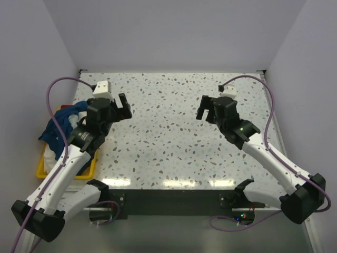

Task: Fold and stack the t-shirts
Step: Grab the tshirt from the pile

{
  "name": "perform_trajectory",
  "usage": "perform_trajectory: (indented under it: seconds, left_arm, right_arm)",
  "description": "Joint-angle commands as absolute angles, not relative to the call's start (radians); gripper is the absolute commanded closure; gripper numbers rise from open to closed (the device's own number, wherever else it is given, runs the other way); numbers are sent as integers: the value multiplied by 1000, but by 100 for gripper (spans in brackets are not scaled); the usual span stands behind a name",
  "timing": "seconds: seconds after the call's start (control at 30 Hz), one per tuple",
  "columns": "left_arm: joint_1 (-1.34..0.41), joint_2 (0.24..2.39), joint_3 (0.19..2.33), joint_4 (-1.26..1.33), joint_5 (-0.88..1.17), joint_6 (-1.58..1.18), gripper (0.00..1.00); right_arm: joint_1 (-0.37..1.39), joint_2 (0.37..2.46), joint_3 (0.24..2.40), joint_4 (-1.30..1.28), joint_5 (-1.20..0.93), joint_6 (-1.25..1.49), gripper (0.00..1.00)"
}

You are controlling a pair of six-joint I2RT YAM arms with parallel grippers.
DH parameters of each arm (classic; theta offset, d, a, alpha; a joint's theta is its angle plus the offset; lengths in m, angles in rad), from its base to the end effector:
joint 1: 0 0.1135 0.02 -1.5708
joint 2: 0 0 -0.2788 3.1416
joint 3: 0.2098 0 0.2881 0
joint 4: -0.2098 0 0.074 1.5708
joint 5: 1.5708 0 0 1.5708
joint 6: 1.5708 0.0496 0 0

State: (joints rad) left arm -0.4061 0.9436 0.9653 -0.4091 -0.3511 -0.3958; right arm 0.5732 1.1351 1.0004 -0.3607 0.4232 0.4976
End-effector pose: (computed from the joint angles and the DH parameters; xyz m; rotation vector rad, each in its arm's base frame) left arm 0.2350 -0.0825 0.3598 -0.2195 1.9257 -0.1905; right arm 0.2585 0.1426 0.3312 0.1814 2.0192 0.2402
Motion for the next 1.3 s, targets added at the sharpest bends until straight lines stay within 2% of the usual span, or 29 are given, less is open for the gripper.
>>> perform_trajectory:
  seconds: [0.0,0.17,0.27,0.37,0.5,0.77,0.9,1.03,1.13,1.23,1.27]
  left_arm:
    - [-407,956,1035,-466,-400,-443,0]
    - [-407,991,1130,-609,-521,-517,0]
    - [-403,1020,1175,-739,-735,-587,0]
    - [-341,1034,1195,-821,-820,-607,0]
    - [-137,1025,1183,-813,-805,-569,0]
    - [-2,1077,1178,-788,-893,-577,0]
    - [115,1097,1128,-755,-871,-591,4]
    - [164,1115,1053,-704,-818,-604,11]
    - [210,1153,1022,-674,-715,-620,21]
    - [241,1213,1014,-667,-650,-655,34]
    - [245,1219,1015,-667,-631,-663,47]
  right_arm:
    - [572,1109,1040,-370,407,500,1]
    - [574,1098,1049,-388,400,506,1]
    - [574,1083,1043,-380,374,506,1]
    - [572,1069,1025,-361,351,506,1]
    - [574,1072,1003,-318,308,508,1]
    - [574,1124,1026,-334,265,512,1]
    - [572,1117,1019,-331,268,512,1]
    - [572,1109,1009,-319,259,514,1]
    - [572,1111,1008,-316,247,517,1]
    - [572,1108,1008,-313,232,518,1]
    - [574,1106,1008,-313,227,518,1]
